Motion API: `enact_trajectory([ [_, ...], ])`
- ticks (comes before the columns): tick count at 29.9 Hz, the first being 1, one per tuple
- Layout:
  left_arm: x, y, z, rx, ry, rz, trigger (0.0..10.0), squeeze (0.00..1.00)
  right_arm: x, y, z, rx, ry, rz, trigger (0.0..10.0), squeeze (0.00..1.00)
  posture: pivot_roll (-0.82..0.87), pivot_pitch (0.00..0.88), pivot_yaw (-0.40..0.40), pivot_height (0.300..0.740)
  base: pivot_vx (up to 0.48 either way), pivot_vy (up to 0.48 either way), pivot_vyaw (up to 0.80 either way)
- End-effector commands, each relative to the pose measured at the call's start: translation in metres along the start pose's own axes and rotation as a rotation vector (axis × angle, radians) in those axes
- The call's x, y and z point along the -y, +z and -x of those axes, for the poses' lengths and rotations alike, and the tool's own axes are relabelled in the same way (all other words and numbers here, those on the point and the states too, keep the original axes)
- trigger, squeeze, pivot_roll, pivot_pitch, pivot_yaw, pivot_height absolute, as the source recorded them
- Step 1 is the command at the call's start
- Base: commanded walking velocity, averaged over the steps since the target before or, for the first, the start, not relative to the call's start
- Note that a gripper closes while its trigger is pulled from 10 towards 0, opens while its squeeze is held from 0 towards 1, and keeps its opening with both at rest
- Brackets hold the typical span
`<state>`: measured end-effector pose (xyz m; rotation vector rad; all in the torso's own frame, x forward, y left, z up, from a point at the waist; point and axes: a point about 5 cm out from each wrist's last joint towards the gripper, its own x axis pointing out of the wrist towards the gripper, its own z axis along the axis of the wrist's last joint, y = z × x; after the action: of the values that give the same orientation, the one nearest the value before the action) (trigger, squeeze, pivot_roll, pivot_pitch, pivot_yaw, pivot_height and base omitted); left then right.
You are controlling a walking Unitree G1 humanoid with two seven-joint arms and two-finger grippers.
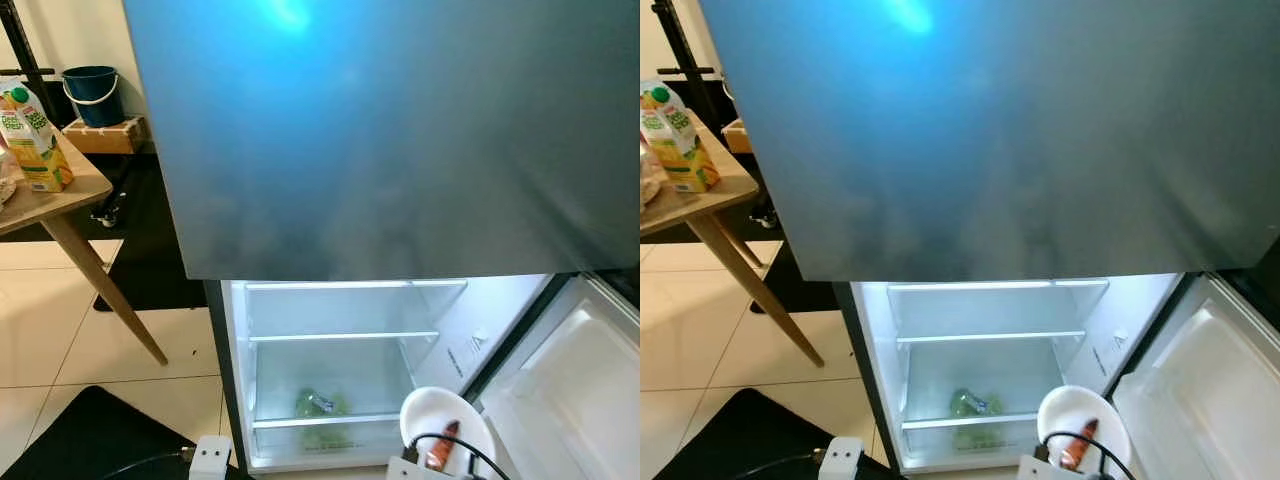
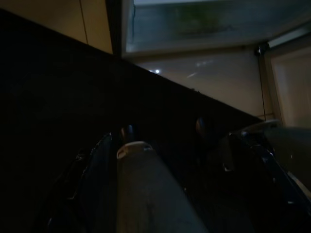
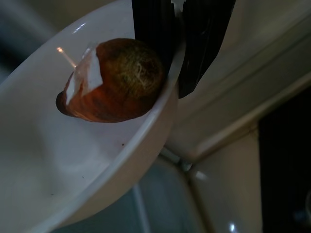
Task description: Restocking fridge
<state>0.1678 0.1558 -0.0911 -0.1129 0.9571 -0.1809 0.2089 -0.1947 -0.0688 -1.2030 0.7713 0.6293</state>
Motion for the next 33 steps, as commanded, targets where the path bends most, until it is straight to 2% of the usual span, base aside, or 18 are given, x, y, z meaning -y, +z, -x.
enact_trajectory([
  [1,-0.001,0.004,0.0,0.019,0.009,0.002,10.0,0.0,0.002,0.005,-0.001,0.025,-0.008,0.027,10.0,0.0,-0.05,0.0,-0.043,0.74,0.0,0.0,0.0],
  [7,0.002,0.019,-0.003,0.074,-0.011,-0.006,10.0,0.0,0.016,0.02,-0.004,0.074,-0.039,0.084,10.0,0.0,-0.04,0.0,-0.046,0.74,0.0,0.0,0.0],
  [14,0.01,0.042,-0.006,0.153,-0.062,-0.1,10.0,0.0,0.039,0.037,-0.005,0.128,-0.096,0.097,10.0,0.0,-0.04,0.009,-0.043,0.74,0.0,0.0,0.0],
  [16,0.011,0.048,-0.007,0.171,-0.062,-0.15,10.0,0.0,0.046,0.04,-0.006,0.122,-0.111,0.107,10.0,0.0,-0.04,0.011,-0.043,0.74,0.0,0.0,0.0],
  [20,0.012,0.053,-0.007,0.189,-0.067,-0.188,10.0,0.0,0.053,0.045,-0.007,0.113,-0.125,0.116,10.0,0.0,-0.04,0.011,-0.043,0.74,0.0,0.0,0.0],
  [33,0.014,0.05,-0.007,0.189,-0.074,-0.206,10.0,0.0,0.058,0.046,-0.007,0.094,-0.116,0.098,10.0,0.0,-0.04,0.012,-0.045,0.705,0.0,0.0,0.0],
])
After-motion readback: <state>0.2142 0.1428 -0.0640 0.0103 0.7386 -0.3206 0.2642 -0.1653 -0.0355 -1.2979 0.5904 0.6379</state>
